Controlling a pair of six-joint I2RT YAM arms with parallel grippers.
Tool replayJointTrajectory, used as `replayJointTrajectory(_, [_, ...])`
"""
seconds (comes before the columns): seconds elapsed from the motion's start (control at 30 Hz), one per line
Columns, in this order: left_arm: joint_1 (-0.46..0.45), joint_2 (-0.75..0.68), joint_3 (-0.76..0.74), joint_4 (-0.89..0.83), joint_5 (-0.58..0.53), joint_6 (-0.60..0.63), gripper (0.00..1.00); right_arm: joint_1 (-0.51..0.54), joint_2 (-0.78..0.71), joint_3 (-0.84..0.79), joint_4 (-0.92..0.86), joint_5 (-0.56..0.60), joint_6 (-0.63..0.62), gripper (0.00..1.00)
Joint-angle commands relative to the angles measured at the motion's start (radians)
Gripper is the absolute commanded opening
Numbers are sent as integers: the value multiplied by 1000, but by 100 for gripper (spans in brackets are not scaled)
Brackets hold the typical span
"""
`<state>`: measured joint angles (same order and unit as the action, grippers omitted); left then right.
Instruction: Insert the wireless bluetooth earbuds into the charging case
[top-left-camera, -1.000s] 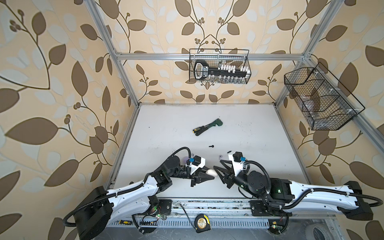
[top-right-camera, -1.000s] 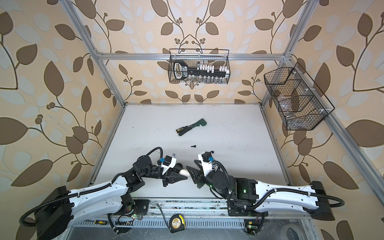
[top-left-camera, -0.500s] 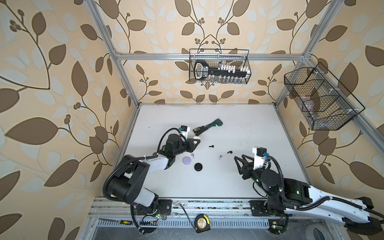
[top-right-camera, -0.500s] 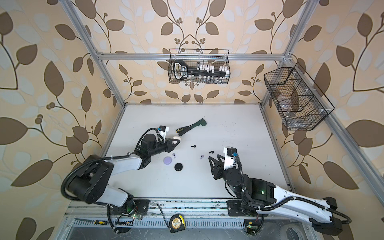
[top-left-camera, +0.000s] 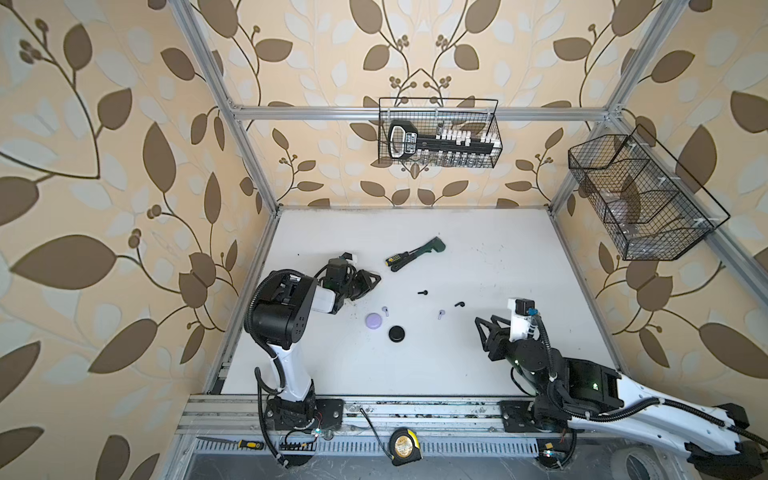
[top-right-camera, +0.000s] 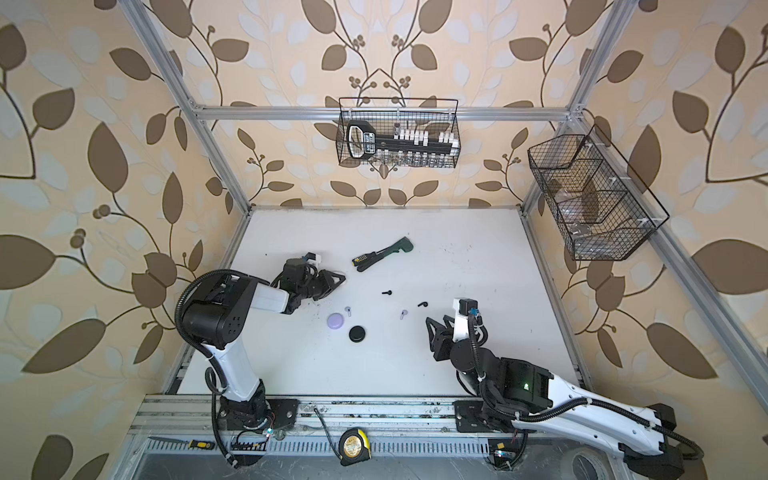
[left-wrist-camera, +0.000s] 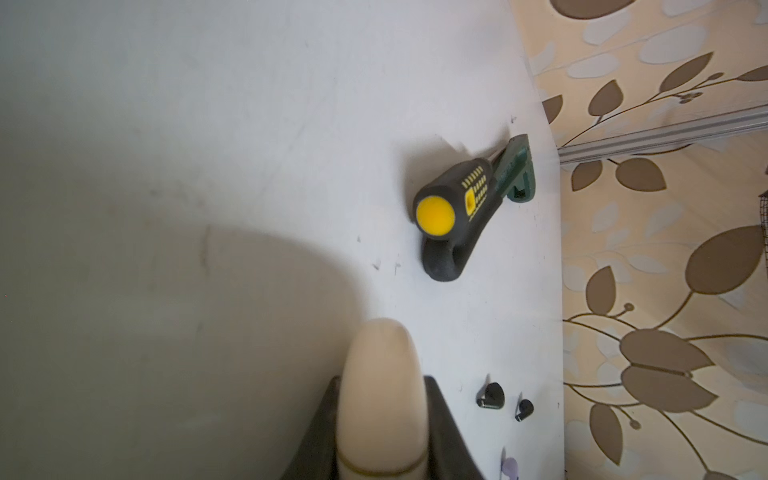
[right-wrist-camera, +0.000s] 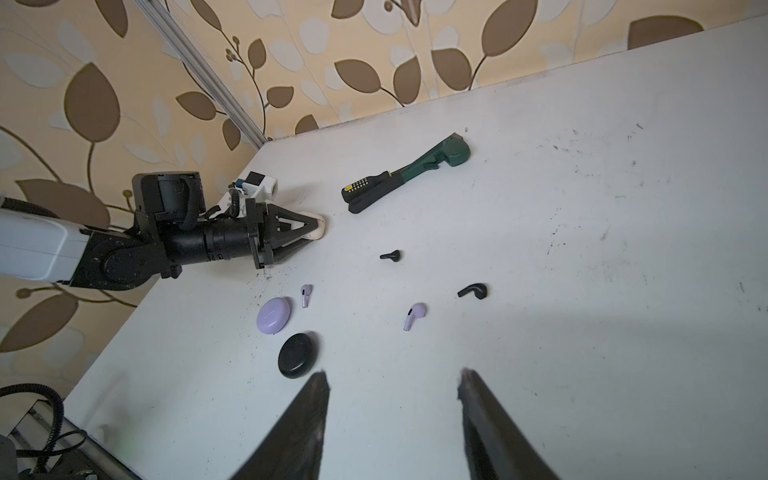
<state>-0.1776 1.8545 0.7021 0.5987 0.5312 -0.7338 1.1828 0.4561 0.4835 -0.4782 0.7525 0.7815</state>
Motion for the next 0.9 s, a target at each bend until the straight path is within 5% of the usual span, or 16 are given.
replayJointTrajectory(0.0, [-7,36,40,-97,-34,43,0,-6,26,3,2,-12,8,52])
replayJointTrajectory(0.4, [-6,66,94,-214,-105,126,1,-20,76,4,29,-40,-8,53])
replayJointTrajectory(0.57, [-6,66,96,-223,-109,150,34,-23,72,6,23,-42,-10,54])
replayJointTrajectory(0.87, [-6,4,89,-278,-150,184,69,-51,158,185,-39,27,-149,61])
